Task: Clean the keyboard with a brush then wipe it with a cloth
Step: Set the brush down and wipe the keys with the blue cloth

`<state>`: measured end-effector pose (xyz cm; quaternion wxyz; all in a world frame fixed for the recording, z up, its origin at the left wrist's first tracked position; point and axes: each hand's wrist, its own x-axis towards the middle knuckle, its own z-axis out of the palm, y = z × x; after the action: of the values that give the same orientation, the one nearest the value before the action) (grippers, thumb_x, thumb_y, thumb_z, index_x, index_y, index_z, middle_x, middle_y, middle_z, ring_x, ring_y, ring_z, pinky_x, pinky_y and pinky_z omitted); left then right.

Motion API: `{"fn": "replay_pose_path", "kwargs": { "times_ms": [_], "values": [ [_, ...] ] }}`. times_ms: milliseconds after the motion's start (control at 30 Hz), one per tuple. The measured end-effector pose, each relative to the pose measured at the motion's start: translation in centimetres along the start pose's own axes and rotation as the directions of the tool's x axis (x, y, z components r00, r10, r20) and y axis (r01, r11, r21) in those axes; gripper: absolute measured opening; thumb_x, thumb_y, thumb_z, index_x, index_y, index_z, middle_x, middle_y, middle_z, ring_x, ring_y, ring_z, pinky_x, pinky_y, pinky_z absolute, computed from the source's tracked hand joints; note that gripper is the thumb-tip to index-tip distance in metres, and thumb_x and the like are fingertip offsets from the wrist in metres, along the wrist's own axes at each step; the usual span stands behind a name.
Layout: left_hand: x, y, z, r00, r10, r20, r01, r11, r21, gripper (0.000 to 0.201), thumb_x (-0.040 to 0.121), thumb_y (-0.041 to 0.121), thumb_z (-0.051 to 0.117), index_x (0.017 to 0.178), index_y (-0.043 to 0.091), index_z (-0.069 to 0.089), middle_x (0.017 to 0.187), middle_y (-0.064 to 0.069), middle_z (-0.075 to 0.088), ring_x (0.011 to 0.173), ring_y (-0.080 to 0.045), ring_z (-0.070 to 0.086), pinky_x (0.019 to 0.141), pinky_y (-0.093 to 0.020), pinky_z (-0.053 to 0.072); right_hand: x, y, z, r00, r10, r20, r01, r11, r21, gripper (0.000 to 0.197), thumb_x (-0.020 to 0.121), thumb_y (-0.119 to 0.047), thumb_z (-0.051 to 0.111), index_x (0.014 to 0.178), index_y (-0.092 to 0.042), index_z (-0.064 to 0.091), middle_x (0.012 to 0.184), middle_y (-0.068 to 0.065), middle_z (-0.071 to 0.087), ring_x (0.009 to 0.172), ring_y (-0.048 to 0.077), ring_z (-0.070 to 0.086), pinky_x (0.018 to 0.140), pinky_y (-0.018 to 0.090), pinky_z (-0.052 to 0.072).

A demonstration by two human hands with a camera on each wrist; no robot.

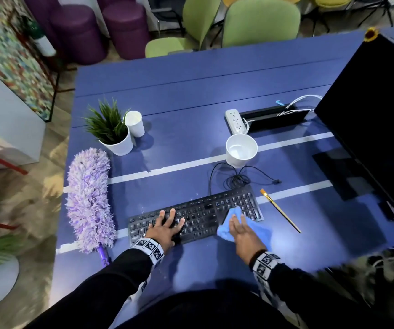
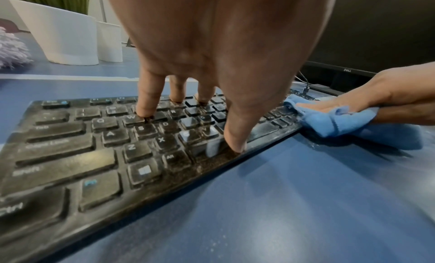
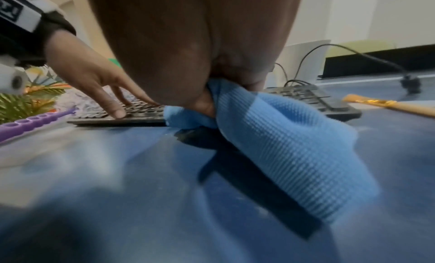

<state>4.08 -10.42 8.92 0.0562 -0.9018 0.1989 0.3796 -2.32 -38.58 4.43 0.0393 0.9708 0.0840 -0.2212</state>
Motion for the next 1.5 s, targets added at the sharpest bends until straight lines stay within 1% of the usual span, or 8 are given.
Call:
{"fn": "replay_pose_path", "kwargs": {
  "times_ms": [100, 267, 433, 633, 800, 933, 1233, 1500],
  "values": [
    [0.1, -0.1, -0.1, 1.000, 0.008, 0.009, -0.008, 1.000, -0.007, 0.080, 0.096, 0.032, 0.052, 0.149, 0.045, -0.006, 0.160, 0.002, -0.026, 0.148, -0.034, -0.014, 0.116, -0.059, 0.024, 0.3, -1.4, 0.6, 0.979, -0.184, 0.092, 0.194, 0.974, -0.114, 0.064, 0.060, -0.013, 0.042, 0.120, -0.002, 0.062, 0.127, 0.013, 0.061, 0.126, 0.036, 0.046, 0.103, 0.042, 0.035],
    [0.0, -0.1, 0.0, 1.000, -0.005, 0.008, 0.005, 1.000, -0.009, 0.081, 0.095, 0.025, 0.052, 0.149, 0.047, -0.006, 0.160, 0.002, -0.025, 0.149, -0.033, -0.014, 0.115, -0.060, 0.025, -0.2, 1.4, -0.3, 0.998, 0.019, 0.067, -0.023, 0.998, 0.051, 0.086, 0.036, -0.012, 0.073, 0.119, -0.001, 0.057, 0.126, 0.016, 0.059, 0.114, 0.040, 0.054, 0.076, 0.043, 0.059],
    [-0.1, 0.1, -0.1, 1.000, -0.007, -0.009, 0.007, 1.000, -0.019, 0.082, 0.094, 0.026, 0.054, 0.150, 0.045, -0.003, 0.161, 0.002, -0.023, 0.149, -0.033, -0.013, 0.116, -0.059, 0.024, 0.5, -3.4, -1.0, 0.983, -0.175, 0.055, 0.180, 0.978, -0.106, 0.071, 0.064, -0.012, 0.022, 0.124, -0.004, 0.059, 0.132, 0.014, 0.057, 0.125, 0.035, 0.050, 0.108, 0.035, 0.035],
    [-0.3, 0.0, -0.2, 1.000, 0.000, -0.009, 0.000, 1.000, -0.032, 0.082, 0.094, 0.029, 0.056, 0.150, 0.044, -0.001, 0.161, 0.002, -0.022, 0.149, -0.033, -0.013, 0.116, -0.058, 0.024, -0.5, 3.2, -0.7, 0.995, 0.101, 0.006, -0.101, 0.990, 0.100, 0.076, 0.047, -0.012, 0.068, 0.120, -0.004, 0.051, 0.125, 0.012, 0.061, 0.110, 0.041, 0.057, 0.080, 0.036, 0.057],
    [-0.5, 0.1, -0.6, 1.000, 0.011, -0.014, -0.011, 0.999, -0.032, 0.081, 0.095, 0.029, 0.055, 0.151, 0.042, -0.001, 0.161, 0.001, -0.021, 0.149, -0.034, -0.013, 0.116, -0.059, 0.024, 1.4, 1.0, -4.6, 0.937, 0.348, 0.034, -0.345, 0.903, 0.257, 0.072, 0.081, -0.008, 0.051, 0.143, 0.000, 0.015, 0.153, 0.018, 0.015, 0.142, 0.034, 0.014, 0.117, 0.035, 0.016],
    [-0.8, 0.2, -0.5, 1.000, 0.017, -0.027, -0.017, 1.000, -0.006, 0.080, 0.095, 0.028, 0.053, 0.151, 0.041, -0.002, 0.161, 0.000, -0.021, 0.149, -0.034, -0.011, 0.116, -0.056, 0.027, 0.0, -1.9, -4.5, 0.994, 0.087, 0.063, -0.089, 0.995, 0.039, 0.066, 0.090, -0.011, 0.042, 0.146, 0.001, 0.011, 0.155, 0.020, 0.006, 0.144, 0.035, 0.002, 0.118, 0.042, 0.009],
    [-4.2, -6.2, 2.4, 0.931, -0.157, -0.330, 0.065, 0.959, -0.275, 0.072, 0.092, 0.040, 0.055, 0.152, 0.034, 0.015, 0.163, 0.000, 0.011, 0.149, -0.023, 0.013, 0.119, -0.041, 0.023, 2.4, -1.9, -10.3, 0.903, 0.418, -0.099, -0.278, 0.744, 0.608, 0.054, 0.085, -0.003, 0.041, 0.137, -0.018, 0.043, 0.114, 0.023, 0.062, 0.101, 0.037, 0.060, 0.074, 0.034, 0.046],
    [-5.6, -7.5, 3.9, 0.987, -0.049, -0.156, 0.029, 0.992, -0.126, 0.062, 0.094, 0.039, 0.051, 0.150, 0.038, 0.023, 0.163, -0.009, -0.007, 0.151, -0.030, -0.001, 0.122, -0.043, 0.013, 4.8, -12.9, -8.3, 0.953, -0.300, 0.039, 0.289, 0.941, 0.177, 0.075, 0.085, 0.001, 0.050, 0.147, -0.001, 0.009, 0.157, 0.015, 0.006, 0.146, 0.029, 0.002, 0.117, 0.030, 0.006]
  ]
}}
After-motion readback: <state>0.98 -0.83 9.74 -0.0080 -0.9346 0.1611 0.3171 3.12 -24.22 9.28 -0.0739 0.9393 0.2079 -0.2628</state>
